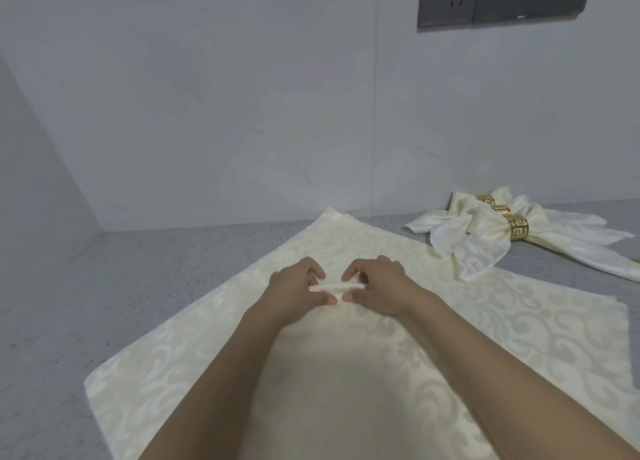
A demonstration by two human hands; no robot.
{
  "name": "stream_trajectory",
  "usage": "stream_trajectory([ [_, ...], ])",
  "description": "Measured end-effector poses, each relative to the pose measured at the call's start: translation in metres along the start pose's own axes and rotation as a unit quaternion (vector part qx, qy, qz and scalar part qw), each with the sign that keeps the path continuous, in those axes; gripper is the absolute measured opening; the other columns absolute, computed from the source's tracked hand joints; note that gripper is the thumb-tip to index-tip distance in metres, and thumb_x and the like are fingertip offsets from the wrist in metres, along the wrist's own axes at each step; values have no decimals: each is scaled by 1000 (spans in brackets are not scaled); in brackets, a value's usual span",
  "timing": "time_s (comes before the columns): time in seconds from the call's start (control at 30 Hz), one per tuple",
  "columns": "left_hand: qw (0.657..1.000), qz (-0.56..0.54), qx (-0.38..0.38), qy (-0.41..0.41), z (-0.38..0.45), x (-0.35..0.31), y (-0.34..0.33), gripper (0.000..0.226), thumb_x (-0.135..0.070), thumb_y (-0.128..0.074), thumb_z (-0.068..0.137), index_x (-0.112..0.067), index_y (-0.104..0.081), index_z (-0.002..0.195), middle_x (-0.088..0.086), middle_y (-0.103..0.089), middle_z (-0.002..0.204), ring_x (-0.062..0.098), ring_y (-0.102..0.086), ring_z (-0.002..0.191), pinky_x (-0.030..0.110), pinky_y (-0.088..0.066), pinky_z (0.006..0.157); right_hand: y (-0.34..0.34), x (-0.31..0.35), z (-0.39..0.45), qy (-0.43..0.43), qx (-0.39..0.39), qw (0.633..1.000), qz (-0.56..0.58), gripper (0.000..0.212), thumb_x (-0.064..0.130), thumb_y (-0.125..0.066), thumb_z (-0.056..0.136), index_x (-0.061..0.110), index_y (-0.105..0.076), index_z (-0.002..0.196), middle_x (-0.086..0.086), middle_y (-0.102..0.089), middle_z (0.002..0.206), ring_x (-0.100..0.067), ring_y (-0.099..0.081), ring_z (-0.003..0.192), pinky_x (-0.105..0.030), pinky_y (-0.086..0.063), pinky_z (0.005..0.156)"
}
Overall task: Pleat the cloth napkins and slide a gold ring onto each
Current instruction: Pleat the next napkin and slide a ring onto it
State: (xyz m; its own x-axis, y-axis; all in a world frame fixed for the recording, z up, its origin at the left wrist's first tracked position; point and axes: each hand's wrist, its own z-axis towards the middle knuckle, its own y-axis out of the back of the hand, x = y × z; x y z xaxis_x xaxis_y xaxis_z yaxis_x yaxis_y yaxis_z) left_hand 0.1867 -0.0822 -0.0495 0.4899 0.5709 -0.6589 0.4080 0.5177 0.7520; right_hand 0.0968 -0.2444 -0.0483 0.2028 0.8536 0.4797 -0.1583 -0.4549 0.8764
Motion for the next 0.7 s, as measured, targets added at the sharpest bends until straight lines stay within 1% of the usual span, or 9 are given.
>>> stream_trajectory([
  [0.07, 1000, 24, 16, -7, -2, -7, 2, 23, -33, -80, 69, -32, -58, 77, -14, -50, 72, 12, -46, 77, 26, -30, 67, 3, 5, -1, 6, 8, 1000, -4, 18, 37, -68, 83, 26, -63, 96, 12, -48, 75, -12, -37, 92, -27, -25, 80],
  [0.17, 994, 92, -7, -55, -11, -21, 6, 14, -30, -77, 73, -24, -65, 73, -12, -49, 66, 5, -44, 67, 25, -27, 69, 4, 13, -6, 24, -22, 999, -24, 8, 28, -69, 81, 23, -63, 80, 4, -58, 84, -14, -44, 89, -27, -31, 73],
  [0.23, 990, 115, -33, -80, -19, -25, 6, 12, -28, -76, 74, -23, -66, 72, -10, -50, 70, 9, -48, 70, 25, -28, 69, 5, 16, -13, 32, -50, 998, -25, 8, 25, -68, 80, 26, -61, 76, 2, -61, 86, -15, -48, 89, -24, -34, 65],
  [0.33, 993, 88, -40, -73, -29, -20, 3, 17, -27, -76, 73, -28, -61, 66, -9, -55, 76, 11, -51, 77, 21, -33, 63, 5, 15, -25, 49, -65, 996, -22, 13, 26, -68, 78, 32, -58, 71, 2, -58, 80, -15, -51, 83, -19, -27, 56],
  [0.4, 995, 72, -37, -62, -36, -18, 1, 16, -26, -76, 72, -29, -61, 66, -8, -58, 79, 8, -51, 77, 19, -36, 64, 5, 16, -32, 56, -62, 996, -22, 8, 27, -68, 77, 30, -63, 73, 2, -56, 78, -15, -51, 81, -18, -28, 56],
  [0.47, 997, 49, -37, -49, -42, -19, 1, 13, -26, -77, 70, -29, -64, 67, -7, -60, 80, 6, -52, 75, 20, -39, 65, 5, 16, -38, 60, -64, 996, -22, 4, 28, -70, 76, 27, -66, 75, 2, -58, 77, -16, -52, 82, -18, -30, 57],
  [0.57, 998, 37, -27, -32, -48, -22, 2, 11, -27, -78, 69, -27, -67, 67, -9, -60, 77, 5, -52, 72, 21, -40, 65, 6, 16, -45, 50, -52, 997, -21, 3, 28, -70, 77, 27, -67, 76, 7, -59, 75, -14, -54, 81, -19, -34, 60],
  [0.63, 999, 44, -8, -30, -53, -22, 4, 11, -28, -78, 70, -28, -68, 68, -11, -58, 75, 4, -51, 69, 21, -40, 64, 7, 16, -50, 41, -34, 998, -16, 9, 26, -69, 77, 31, -64, 71, 12, -56, 71, -11, -54, 78, -17, -34, 59],
  [0.7, 999, 43, 8, -32, -58, -21, 6, 7, -30, -77, 73, -30, -70, 73, -13, -57, 78, 2, -52, 71, 18, -40, 64, 7, 14, -54, 36, -22, 999, 0, 10, 27, -68, 78, 32, -63, 71, 14, -57, 72, -8, -55, 77, -16, -36, 60],
])
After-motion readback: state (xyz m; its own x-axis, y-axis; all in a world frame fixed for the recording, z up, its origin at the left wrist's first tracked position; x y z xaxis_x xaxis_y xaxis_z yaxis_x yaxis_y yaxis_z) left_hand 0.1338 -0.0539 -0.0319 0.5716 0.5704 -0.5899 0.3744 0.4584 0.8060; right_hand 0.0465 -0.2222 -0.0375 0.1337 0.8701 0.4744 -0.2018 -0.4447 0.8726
